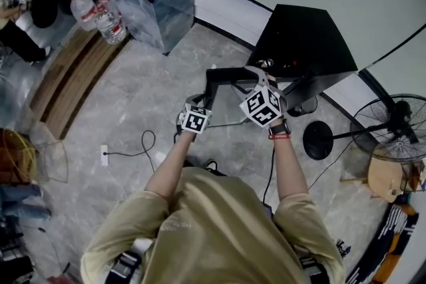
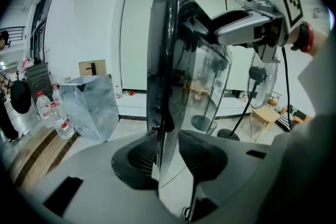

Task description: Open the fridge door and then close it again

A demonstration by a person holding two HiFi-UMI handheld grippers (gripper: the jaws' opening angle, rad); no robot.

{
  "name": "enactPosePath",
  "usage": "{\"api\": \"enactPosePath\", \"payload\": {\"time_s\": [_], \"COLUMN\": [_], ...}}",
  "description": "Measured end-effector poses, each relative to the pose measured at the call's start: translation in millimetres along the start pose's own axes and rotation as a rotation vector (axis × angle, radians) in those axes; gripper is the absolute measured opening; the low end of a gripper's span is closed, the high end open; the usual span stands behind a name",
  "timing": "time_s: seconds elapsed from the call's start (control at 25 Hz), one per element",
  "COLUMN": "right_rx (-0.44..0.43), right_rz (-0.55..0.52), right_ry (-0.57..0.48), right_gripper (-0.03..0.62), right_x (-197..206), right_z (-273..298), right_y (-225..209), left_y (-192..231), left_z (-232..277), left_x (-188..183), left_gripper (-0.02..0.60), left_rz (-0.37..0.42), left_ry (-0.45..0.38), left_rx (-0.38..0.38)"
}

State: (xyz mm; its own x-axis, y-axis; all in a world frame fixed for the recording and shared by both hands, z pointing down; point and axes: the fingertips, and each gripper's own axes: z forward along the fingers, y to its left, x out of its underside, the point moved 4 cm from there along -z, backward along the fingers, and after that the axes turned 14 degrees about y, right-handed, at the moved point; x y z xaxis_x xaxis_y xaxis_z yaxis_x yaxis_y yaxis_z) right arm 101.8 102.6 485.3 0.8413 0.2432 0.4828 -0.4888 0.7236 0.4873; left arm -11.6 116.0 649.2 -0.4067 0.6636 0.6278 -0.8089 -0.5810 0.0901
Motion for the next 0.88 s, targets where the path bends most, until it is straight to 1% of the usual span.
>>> {"api": "enactPosePath", "payload": {"time_s": [0.16,0.32,0.44,0.56,0.68,0.88], "right_rx": [0.016,0.023,0.035,0.061,0.074,0.061], "right_rz": [0.187,0.399,0.516,0.604,0.681,0.737], "right_ry": [-0.098,-0.182,-0.232,-0.271,-0.302,-0.335], "right_gripper": [0.256,0.224,0.222,0.213,0.184,0.149], "right_x": [0,5,8,11,16,19], "right_z": [-13,-27,-38,-47,-55,-63], "right_y": [-4,-9,-10,-12,-11,-3], "left_y": [0,2,5,8,10,9], "left_z": [-21,-48,-73,-99,-121,-150], "left_x": [-5,-17,-30,-44,-55,-67], "left_gripper": [0.135,0.133,0.129,0.119,0.109,0.087], "left_rz": [-0.009,-0.008,-0.015,-0.03,-0.046,-0.061], "left_ry": [-0.048,-0.121,-0.186,-0.253,-0.314,-0.395], "left_rx": [-0.015,-0.036,-0.053,-0.07,-0.084,-0.105]}}
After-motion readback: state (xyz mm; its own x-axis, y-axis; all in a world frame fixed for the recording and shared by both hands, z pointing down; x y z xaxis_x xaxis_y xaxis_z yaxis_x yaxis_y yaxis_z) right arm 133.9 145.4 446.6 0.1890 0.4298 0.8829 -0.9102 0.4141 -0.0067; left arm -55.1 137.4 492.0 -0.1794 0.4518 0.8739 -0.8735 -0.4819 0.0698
